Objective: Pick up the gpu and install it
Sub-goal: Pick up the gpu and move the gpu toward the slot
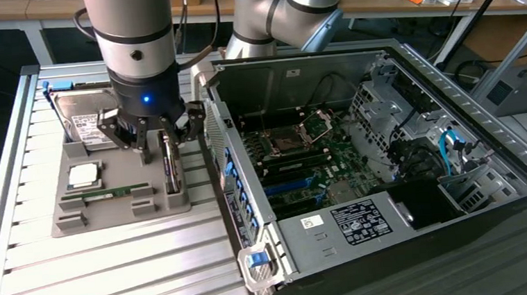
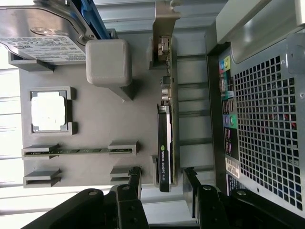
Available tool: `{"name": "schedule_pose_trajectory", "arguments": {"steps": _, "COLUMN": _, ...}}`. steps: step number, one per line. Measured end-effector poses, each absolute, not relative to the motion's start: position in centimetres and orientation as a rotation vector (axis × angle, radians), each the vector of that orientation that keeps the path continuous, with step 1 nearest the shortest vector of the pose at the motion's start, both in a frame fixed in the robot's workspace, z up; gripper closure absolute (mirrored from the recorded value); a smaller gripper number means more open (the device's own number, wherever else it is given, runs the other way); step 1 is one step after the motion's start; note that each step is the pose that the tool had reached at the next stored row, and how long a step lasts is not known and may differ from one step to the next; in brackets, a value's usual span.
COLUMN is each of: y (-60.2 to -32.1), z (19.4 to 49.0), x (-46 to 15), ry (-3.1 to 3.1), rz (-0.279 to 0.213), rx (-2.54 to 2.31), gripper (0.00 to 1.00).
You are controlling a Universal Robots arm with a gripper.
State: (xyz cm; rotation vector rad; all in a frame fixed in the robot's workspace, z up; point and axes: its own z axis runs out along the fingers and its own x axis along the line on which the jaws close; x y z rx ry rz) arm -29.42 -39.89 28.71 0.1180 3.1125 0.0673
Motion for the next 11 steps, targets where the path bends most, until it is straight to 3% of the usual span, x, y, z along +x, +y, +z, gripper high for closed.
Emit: {"name": "schedule_pose_trajectory", "arguments": {"steps": 11, "y": -39.89, "z": 28.34, "x": -29.42, "ry": 3.113, "rz": 0.067, "rx": 0.118, "gripper": 0.52}}
